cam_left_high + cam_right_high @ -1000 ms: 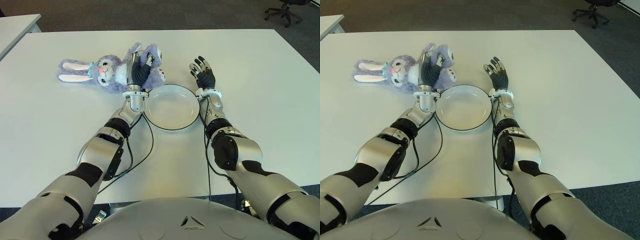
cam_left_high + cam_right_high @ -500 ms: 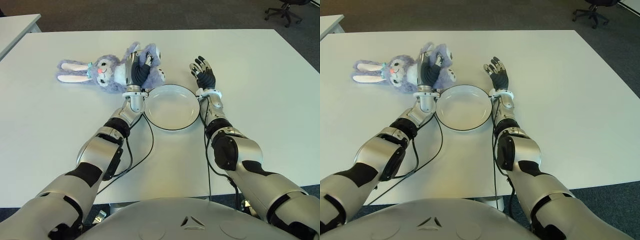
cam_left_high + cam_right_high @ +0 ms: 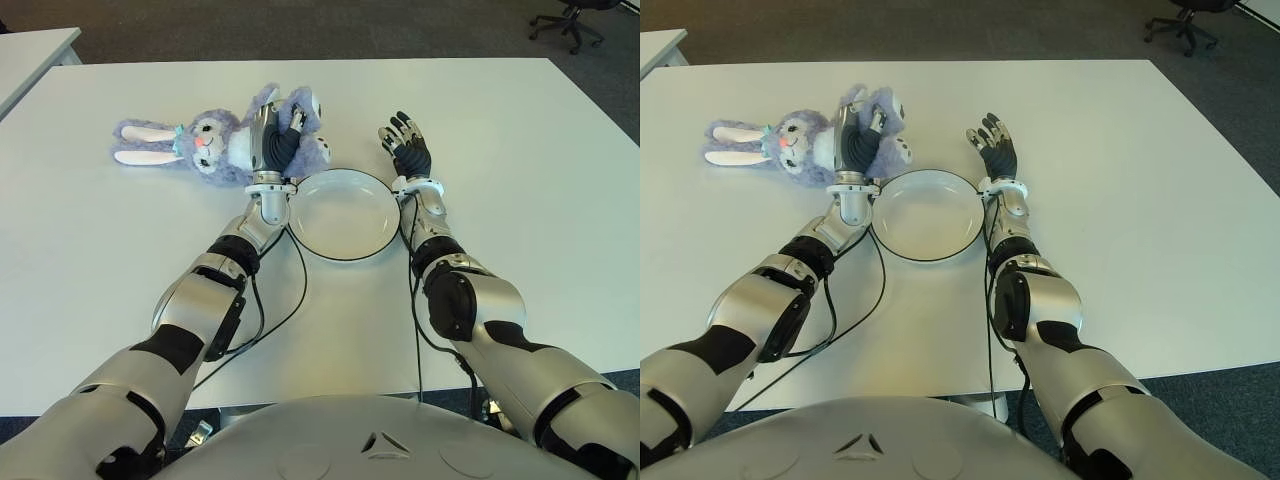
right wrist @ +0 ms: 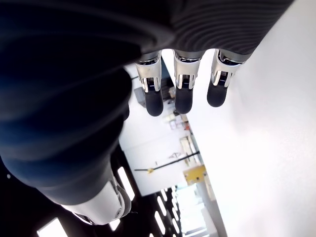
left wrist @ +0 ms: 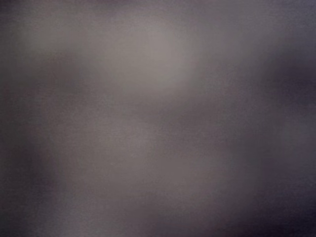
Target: Put the doll into the plate.
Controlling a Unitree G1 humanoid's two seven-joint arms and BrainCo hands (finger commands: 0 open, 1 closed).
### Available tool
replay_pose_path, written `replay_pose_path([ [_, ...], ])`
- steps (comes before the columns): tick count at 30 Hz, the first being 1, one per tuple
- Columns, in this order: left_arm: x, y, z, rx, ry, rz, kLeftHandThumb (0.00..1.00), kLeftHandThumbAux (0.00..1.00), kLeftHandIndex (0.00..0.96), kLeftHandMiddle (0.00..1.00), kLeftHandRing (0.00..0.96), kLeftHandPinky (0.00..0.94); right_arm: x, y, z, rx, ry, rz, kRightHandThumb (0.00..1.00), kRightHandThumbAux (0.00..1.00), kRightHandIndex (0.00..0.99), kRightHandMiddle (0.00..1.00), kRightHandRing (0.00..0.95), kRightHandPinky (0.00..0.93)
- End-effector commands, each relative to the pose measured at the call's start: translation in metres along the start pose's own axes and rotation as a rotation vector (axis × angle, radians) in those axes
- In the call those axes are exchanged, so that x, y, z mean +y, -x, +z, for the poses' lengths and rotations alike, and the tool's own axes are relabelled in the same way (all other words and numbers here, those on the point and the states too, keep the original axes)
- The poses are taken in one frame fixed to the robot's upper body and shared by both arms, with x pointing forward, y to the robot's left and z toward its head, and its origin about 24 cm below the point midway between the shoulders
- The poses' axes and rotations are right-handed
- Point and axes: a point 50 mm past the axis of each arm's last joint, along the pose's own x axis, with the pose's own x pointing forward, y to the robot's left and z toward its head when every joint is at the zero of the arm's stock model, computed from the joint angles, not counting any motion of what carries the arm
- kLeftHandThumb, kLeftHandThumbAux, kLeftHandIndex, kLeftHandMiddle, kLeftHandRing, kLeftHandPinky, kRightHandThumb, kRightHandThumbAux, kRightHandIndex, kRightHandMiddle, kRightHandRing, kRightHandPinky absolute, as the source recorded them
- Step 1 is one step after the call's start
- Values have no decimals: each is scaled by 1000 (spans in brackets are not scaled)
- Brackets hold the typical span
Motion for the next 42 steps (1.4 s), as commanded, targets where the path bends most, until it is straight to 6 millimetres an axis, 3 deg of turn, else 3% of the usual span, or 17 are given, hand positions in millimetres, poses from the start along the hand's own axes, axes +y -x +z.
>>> replay_pose_path([
  [1,-2,2,1,-16,-3,1,781,671,772,878,888,896,-12,28,-52,198,-52,-60,426,844,141,107,80,90],
  [16,7,-6,5,-81,-70,38,719,684,774,878,888,899,-11,28,-53,197,-52,-59,442,831,171,105,74,81],
  [33,17,-20,13,-144,-63,33,864,659,802,881,890,887,-10,28,-54,200,-56,-58,427,834,141,104,75,78],
  [42,22,-26,17,-181,-85,40,861,659,794,880,889,893,-9,28,-55,204,-55,-56,426,837,141,108,78,83],
])
